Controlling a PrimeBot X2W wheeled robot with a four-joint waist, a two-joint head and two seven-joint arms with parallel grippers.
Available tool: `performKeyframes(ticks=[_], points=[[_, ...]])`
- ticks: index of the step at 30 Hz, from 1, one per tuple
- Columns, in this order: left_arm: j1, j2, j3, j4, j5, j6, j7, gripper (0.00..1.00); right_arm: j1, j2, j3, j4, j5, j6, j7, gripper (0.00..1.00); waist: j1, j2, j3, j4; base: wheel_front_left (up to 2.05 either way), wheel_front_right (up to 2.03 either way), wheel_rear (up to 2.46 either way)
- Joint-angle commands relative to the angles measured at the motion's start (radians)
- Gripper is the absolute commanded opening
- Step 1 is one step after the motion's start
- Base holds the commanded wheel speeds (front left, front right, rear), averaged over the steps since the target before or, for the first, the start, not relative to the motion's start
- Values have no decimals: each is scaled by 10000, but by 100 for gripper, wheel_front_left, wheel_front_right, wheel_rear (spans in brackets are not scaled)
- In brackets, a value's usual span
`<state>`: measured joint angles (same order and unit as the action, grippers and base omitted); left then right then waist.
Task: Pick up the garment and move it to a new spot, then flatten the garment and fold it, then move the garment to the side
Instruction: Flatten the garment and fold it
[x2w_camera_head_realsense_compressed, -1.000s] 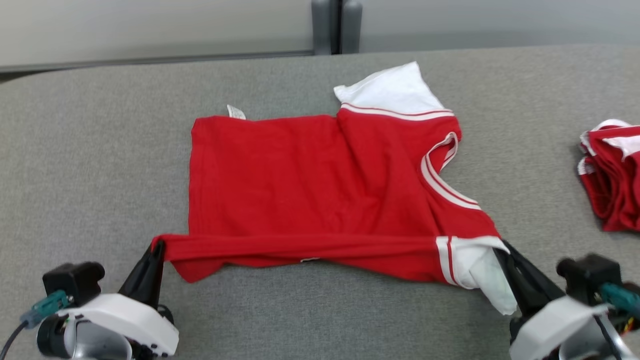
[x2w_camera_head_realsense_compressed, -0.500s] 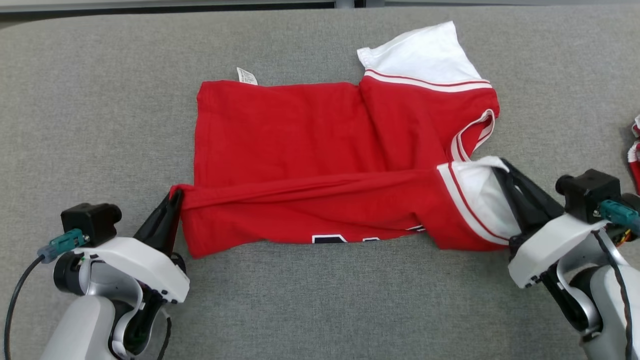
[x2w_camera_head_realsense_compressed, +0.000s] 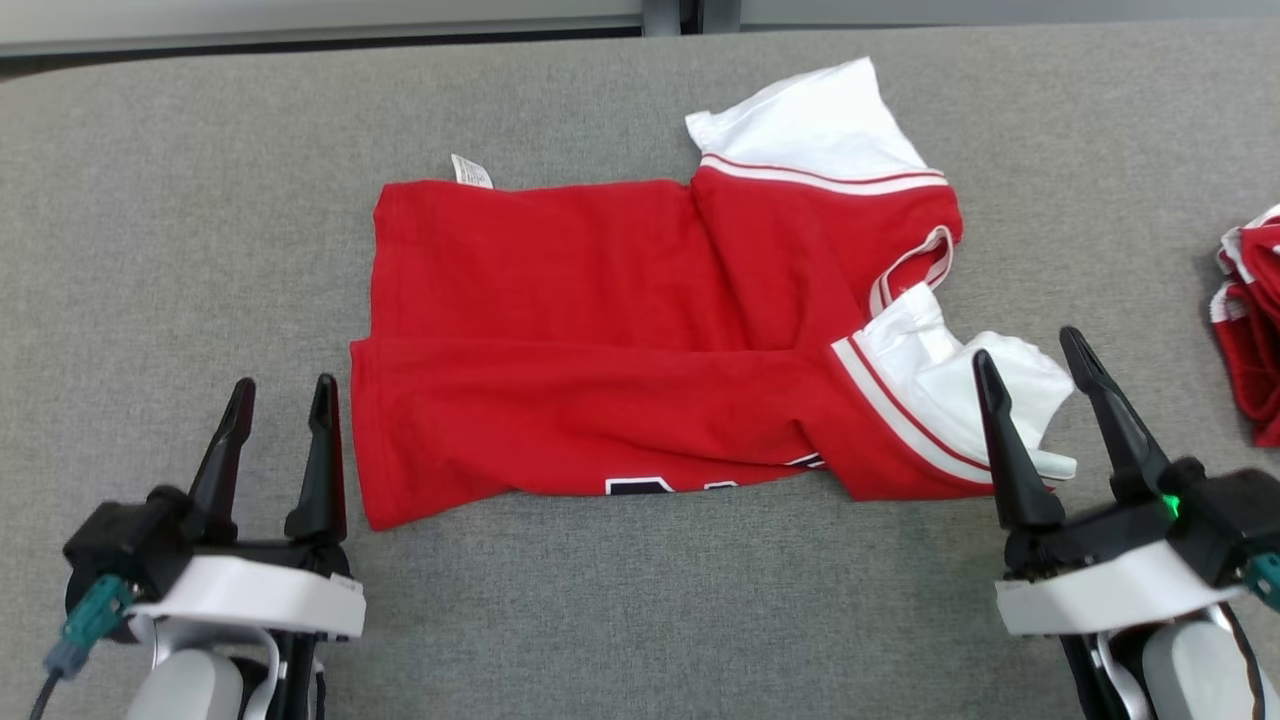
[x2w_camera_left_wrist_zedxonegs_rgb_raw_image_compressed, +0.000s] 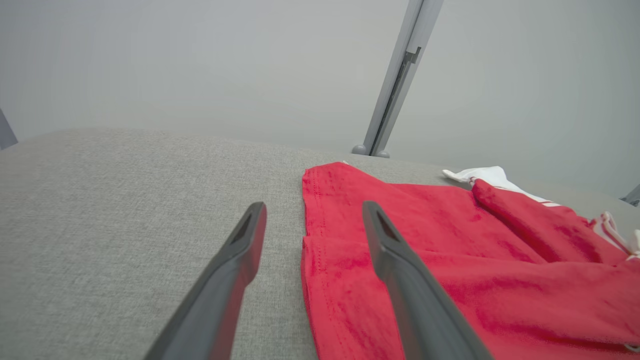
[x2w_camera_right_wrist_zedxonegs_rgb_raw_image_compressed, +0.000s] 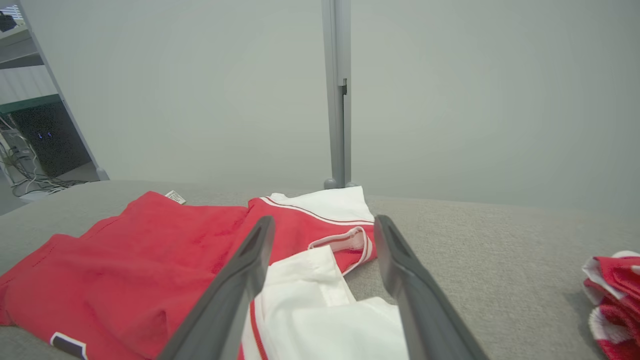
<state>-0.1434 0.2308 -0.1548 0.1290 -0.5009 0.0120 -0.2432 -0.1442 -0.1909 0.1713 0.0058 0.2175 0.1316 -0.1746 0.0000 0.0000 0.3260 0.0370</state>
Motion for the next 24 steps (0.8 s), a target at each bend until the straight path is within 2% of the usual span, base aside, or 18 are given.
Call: performKeyframes(ticks=[1, 6, 12, 24], points=[[260, -33, 107, -169, 112, 116, -95, 100, 283, 114, -154, -151, -82, -19, -107, 100, 0, 0, -240, -81, 0, 0, 0], [1157, -110, 264, -648, 454, 304, -204, 100, 1222, 505, -618, -738, -227, -18, -76, 100, 0, 0, -849, -162, 0, 0, 0], [1895, -193, 256, -762, 534, 333, -209, 100, 2066, 559, -788, -1093, -217, -18, 140, 100, 0, 0, -1375, -195, 0, 0, 0], [1675, -170, 60, -357, 404, 141, -86, 100, 2303, 491, -886, -1210, -74, -18, 322, 100, 0, 0, -1542, -178, 0, 0, 0]])
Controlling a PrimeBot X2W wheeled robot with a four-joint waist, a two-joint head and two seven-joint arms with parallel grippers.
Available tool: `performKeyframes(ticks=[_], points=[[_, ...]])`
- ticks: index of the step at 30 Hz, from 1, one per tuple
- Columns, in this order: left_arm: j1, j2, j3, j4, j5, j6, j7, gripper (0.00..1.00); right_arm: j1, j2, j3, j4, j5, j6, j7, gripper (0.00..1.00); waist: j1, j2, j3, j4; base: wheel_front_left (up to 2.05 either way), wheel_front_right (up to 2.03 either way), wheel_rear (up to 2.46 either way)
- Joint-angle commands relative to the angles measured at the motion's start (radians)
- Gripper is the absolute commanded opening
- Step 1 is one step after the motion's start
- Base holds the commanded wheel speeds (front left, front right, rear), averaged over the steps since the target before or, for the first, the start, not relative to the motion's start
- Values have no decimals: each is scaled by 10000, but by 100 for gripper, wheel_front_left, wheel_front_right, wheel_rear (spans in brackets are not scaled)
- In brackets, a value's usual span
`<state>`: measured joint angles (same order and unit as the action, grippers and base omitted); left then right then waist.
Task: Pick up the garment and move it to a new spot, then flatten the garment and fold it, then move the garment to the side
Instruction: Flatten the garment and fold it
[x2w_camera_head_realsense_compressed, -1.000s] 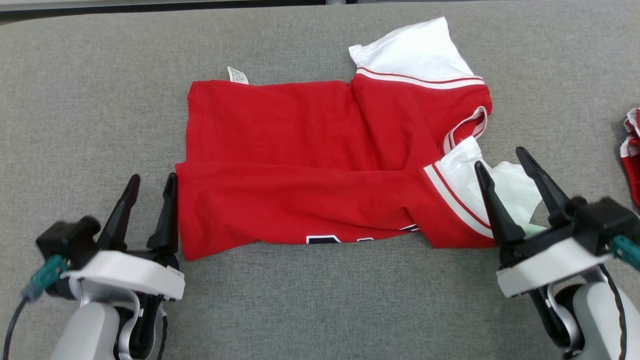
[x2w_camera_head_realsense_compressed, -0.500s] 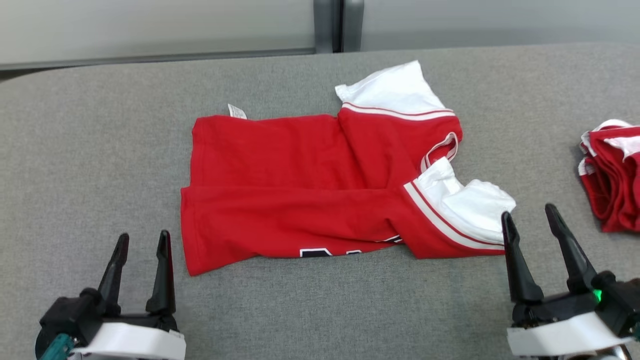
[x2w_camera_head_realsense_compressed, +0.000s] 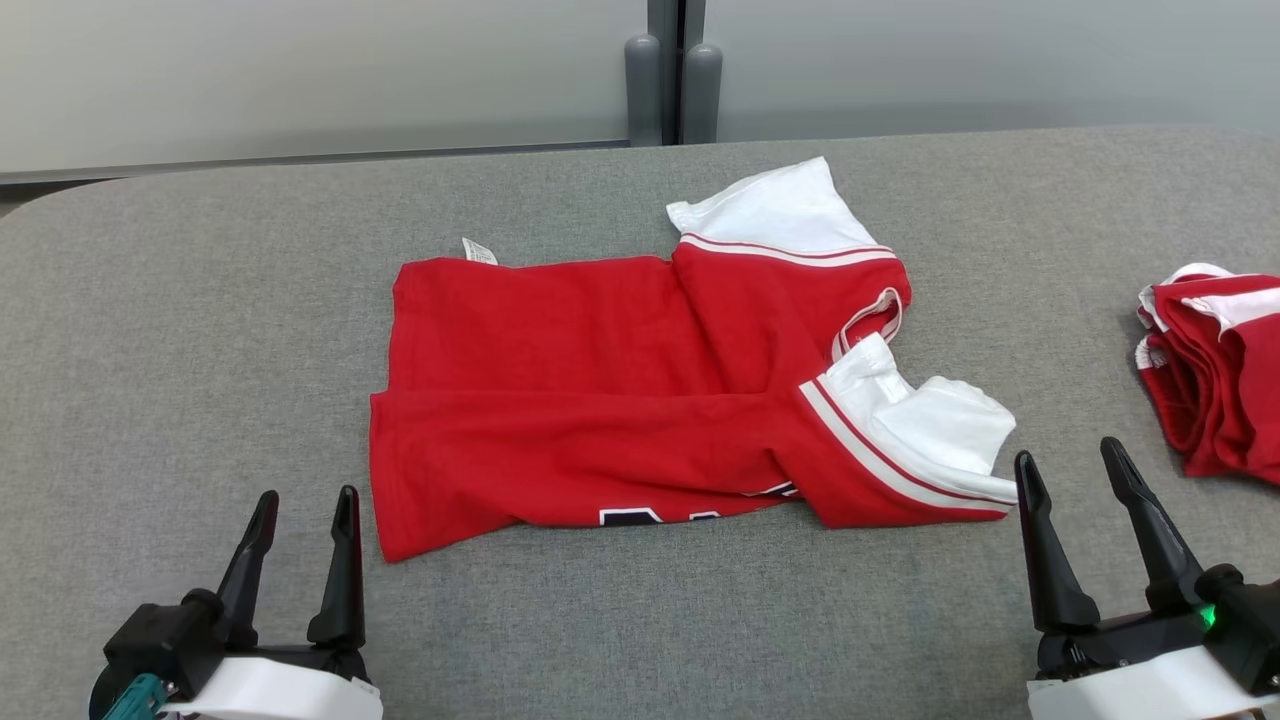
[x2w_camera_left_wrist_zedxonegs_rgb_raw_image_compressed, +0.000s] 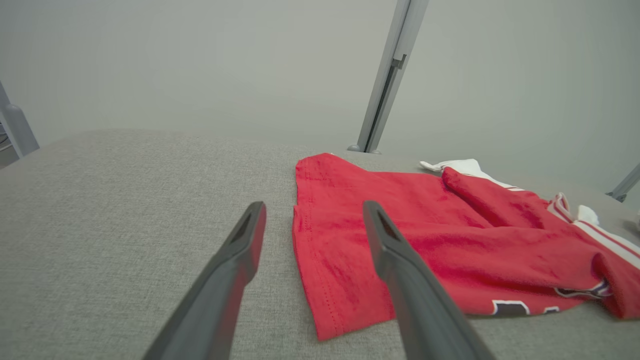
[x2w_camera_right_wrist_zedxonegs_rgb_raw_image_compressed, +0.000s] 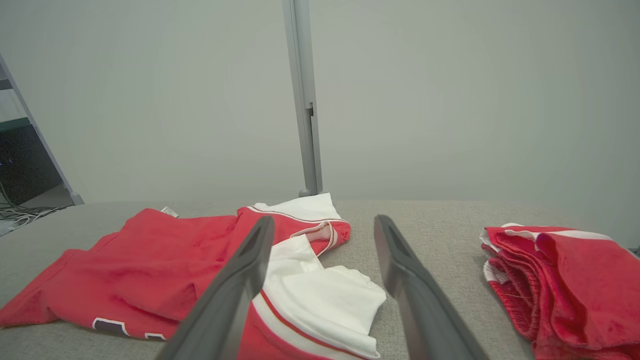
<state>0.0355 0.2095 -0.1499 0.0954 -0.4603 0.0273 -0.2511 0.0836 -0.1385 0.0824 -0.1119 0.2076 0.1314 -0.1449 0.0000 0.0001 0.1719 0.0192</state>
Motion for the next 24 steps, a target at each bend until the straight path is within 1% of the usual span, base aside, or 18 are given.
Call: performKeyframes(ticks=[1, 3, 8, 15, 21, 22, 23, 24], points=[[-158, 44, 1, 23, -29, -29, -21, 100, 8, -41, 6, -15, 30, -16, 48, 100, 0, -1, 14, -2, 0, 0, 0], [-278, 36, -57, 170, -93, -80, 82, 100, -16, -69, -22, 112, 68, -16, 101, 100, 0, -1, 88, -22, 0, 0, 0], [-720, -70, -207, 827, -414, -425, 371, 100, -103, -109, -133, 788, 230, -16, 164, 100, 0, -1, 453, -17, 0, 0, 0], [-1351, -326, -241, 2185, -1138, -842, 825, 100, -839, -220, 192, 2319, 514, -16, -7, 100, 0, -1, 1011, -161, 0, 0, 0], [-1799, -504, -300, 3016, -1648, -1115, 1117, 100, -1615, -296, 499, 3458, 822, -14, -79, 100, 0, -1, 1405, -106, 0, 0, 0], [-1858, -562, -314, 3081, -1760, -1179, 1140, 87, -1719, -321, 573, 3616, 903, -14, -31, 100, 0, -1, 1469, -84, 0, 0, 0], [-1900, -540, -363, 3148, -1748, -1222, 1105, 39, -1823, -355, 677, 3757, 933, -14, -23, 100, 0, -1, 1510, -64, 0, 0, 0], [-1887, -546, -431, 3202, -1815, -1273, 1139, 0, -1932, -357, 754, 3831, 1010, -14, -61, 100, 0, -1, 1557, -53, 0, 0, 0]])
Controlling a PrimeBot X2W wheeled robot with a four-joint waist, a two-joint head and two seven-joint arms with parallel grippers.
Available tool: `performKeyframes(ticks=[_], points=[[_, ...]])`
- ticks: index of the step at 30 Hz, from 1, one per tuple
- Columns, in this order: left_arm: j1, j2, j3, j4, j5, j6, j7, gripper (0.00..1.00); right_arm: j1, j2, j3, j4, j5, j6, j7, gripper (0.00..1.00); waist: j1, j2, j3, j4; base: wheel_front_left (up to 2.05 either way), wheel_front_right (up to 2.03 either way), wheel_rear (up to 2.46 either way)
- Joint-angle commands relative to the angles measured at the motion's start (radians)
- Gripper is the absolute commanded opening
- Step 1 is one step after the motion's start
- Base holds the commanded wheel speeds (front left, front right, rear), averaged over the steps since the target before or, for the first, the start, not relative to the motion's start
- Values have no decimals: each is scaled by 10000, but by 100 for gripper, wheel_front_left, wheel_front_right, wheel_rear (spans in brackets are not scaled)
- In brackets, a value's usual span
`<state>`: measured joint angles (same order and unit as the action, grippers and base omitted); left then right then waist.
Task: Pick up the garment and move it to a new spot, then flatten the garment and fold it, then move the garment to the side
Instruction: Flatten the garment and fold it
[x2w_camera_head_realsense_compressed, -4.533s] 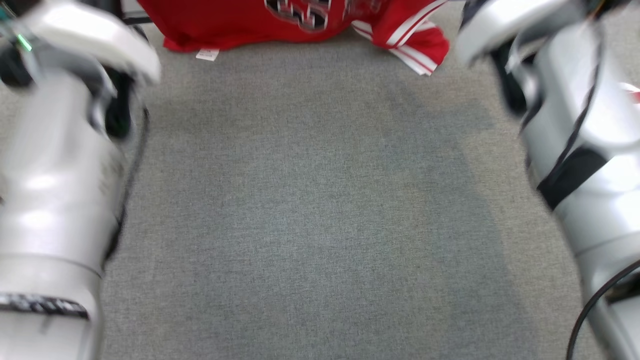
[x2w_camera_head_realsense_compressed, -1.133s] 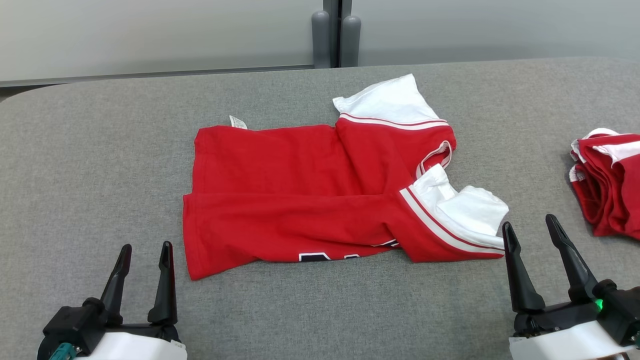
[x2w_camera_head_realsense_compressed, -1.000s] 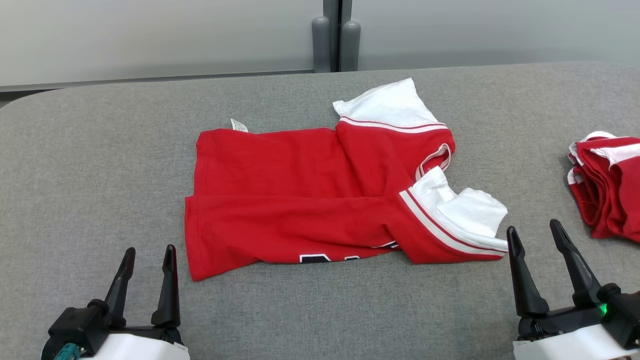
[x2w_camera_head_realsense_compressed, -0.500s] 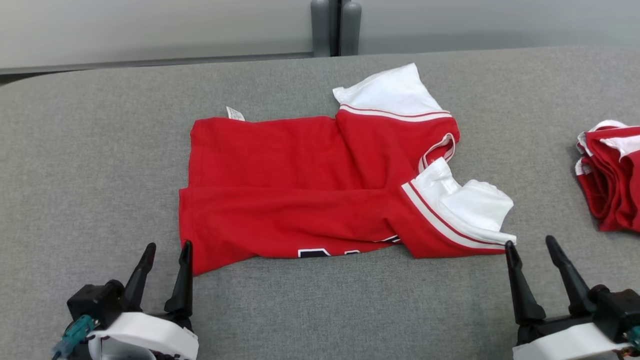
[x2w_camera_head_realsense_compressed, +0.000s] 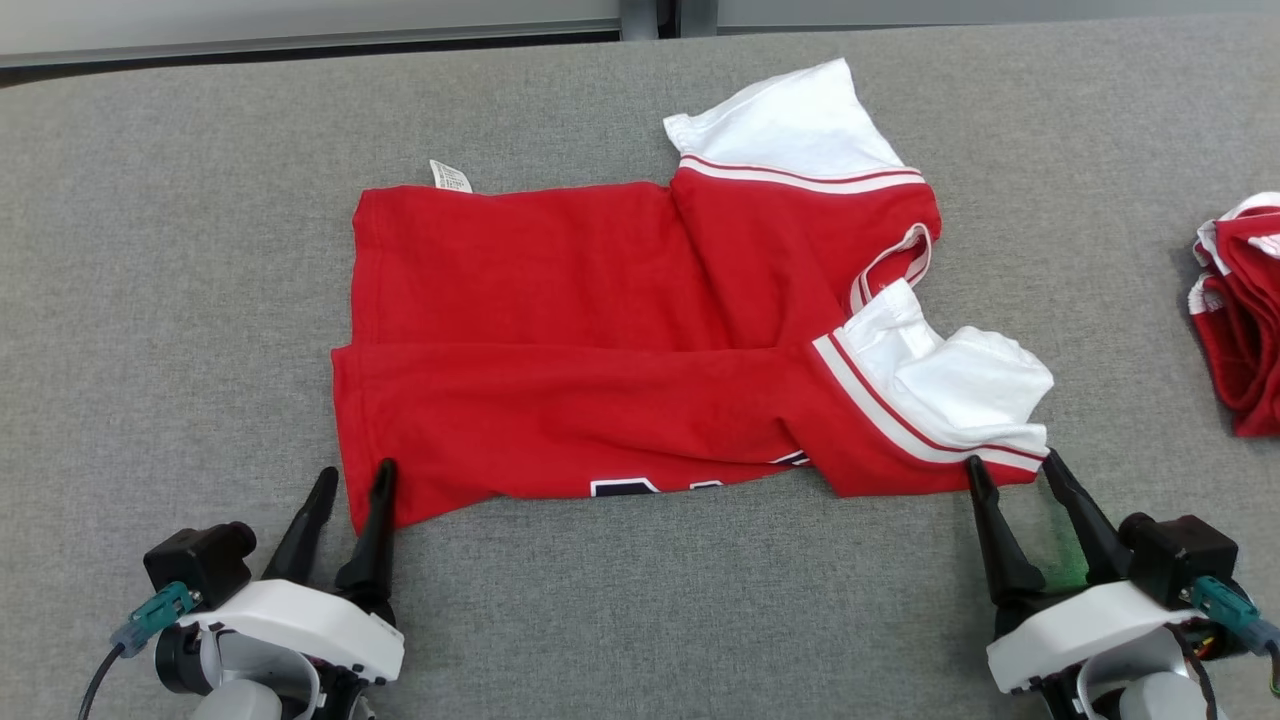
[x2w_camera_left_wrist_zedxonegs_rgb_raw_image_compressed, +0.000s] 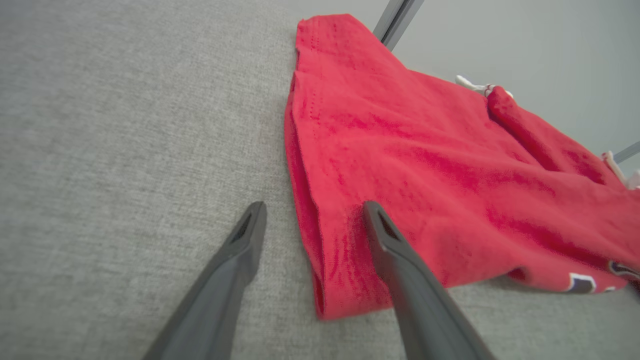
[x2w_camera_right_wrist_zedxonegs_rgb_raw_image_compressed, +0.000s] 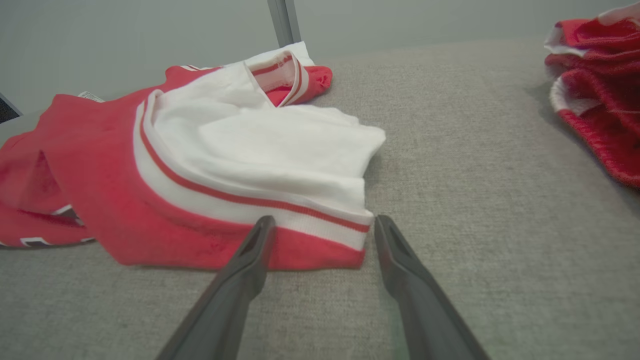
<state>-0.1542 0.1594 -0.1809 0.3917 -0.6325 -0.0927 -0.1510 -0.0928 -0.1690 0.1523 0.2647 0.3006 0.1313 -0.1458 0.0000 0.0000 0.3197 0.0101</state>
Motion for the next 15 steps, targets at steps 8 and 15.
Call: performKeyframes(ticks=[8, 15], points=[[467, 174, -191, -655, 51, -116, -332, 0, -494, -267, 228, 285, 577, -9, -409, 0, 0, 0, 280, 195, 0, 0, 0], [1086, 531, -201, -1913, 61, 54, -2, 0, 254, -402, -259, -414, 694, -9, -487, 0, 0, 0, 68, 483, 0, 0, 0]])
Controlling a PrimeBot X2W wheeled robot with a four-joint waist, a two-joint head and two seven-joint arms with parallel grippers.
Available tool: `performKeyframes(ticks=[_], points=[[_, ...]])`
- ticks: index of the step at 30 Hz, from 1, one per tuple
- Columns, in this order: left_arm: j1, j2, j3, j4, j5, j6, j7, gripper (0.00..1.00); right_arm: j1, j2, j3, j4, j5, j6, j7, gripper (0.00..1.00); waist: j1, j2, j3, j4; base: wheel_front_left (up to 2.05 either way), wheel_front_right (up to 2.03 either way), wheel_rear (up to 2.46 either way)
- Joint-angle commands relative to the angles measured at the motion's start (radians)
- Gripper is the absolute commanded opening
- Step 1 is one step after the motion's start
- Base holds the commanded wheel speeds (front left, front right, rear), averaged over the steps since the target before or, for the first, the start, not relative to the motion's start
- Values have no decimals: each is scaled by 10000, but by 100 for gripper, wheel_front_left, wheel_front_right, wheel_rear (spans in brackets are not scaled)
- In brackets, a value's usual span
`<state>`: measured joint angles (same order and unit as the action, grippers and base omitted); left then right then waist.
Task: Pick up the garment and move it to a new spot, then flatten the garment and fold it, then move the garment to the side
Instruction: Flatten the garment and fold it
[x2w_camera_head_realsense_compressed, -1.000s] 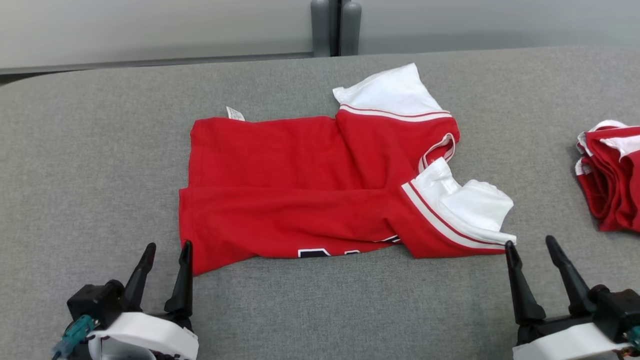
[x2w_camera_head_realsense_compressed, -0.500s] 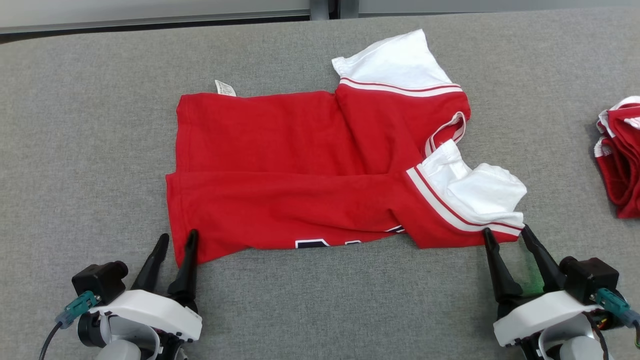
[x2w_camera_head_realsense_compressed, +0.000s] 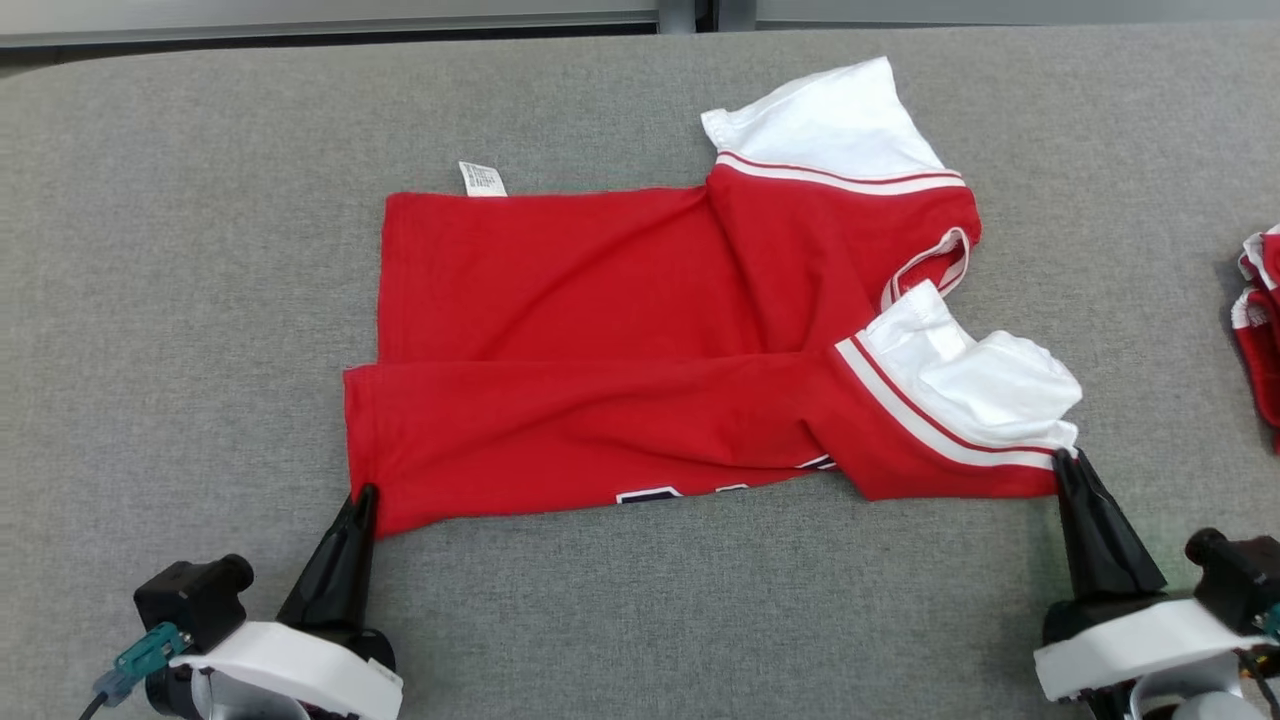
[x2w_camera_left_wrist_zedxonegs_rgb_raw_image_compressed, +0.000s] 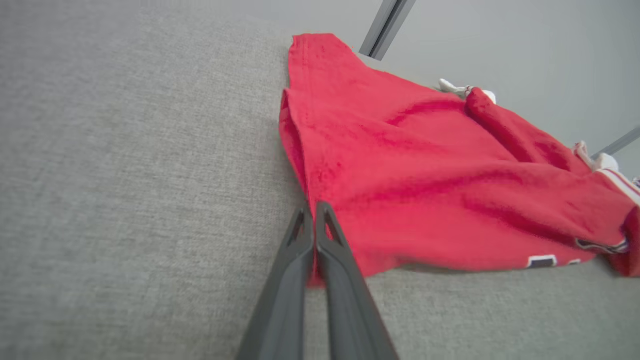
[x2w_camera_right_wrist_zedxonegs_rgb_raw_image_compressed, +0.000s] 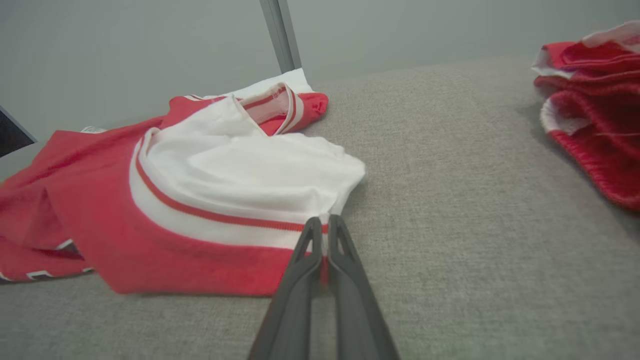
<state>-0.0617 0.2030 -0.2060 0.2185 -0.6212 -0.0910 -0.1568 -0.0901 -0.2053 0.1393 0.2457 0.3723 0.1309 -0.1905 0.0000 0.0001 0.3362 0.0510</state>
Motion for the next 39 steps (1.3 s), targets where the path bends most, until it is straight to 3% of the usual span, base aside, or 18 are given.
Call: performKeyframes(ticks=[1, 13, 19, 23, 24, 25, 26, 30, 39], points=[[161, 96, 50, -181, -52, 36, 55, 0, 228, -39, -128, -224, -24, -6, -40, 0, 0, -1, -97, 74, 0, 0, 0], [1991, 1147, 450, -2072, -192, 632, 1118, 0, 3366, 550, -1362, -2971, -380, -7, 1073, 0, 0, -1, -1107, 106, 0, 0, 0], [3044, 1303, 379, -2361, -532, 925, 1902, 0, 4666, 640, -1516, -3126, -163, -7, 1546, 0, 0, -1, -1703, 101, 0, 0, 0], [3303, 1224, 225, -2226, -736, 976, 2292, 0, 4642, 599, -1340, -2965, -19, -7, 1434, 0, 0, -1, -1802, 75, 0, 0, 0], [3332, 1156, 216, -2182, -826, 1050, 2378, 12, 4535, 581, -1291, -2884, -17, -7, 1427, 27, 0, -1, -1789, 70, 0, 0, 0], [3293, 1089, 209, -2127, -889, 1081, 2403, 100, 4391, 531, -1251, -2809, -49, -7, 1369, 49, 0, -1, -1769, 70, 0, 0, 0], [3188, 991, 218, -2109, -965, 1081, 2352, 100, 4245, 519, -1238, -2746, -64, -7, 1293, 100, 0, -1, -1758, 81, 0, 0, 0], [2663, 659, 405, -2221, -652, 1274, 1496, 100, 3543, 542, -1398, -2806, -388, -6, 797, 100, 0, -1, -1693, 101, 0, 0, 0], [1731, 729, 741, -3054, 664, 1808, -316, 100, 2345, 521, -1787, -4398, -1487, -6, 966, 100, 0, -1, -1823, -144, 0, 0, 0]])
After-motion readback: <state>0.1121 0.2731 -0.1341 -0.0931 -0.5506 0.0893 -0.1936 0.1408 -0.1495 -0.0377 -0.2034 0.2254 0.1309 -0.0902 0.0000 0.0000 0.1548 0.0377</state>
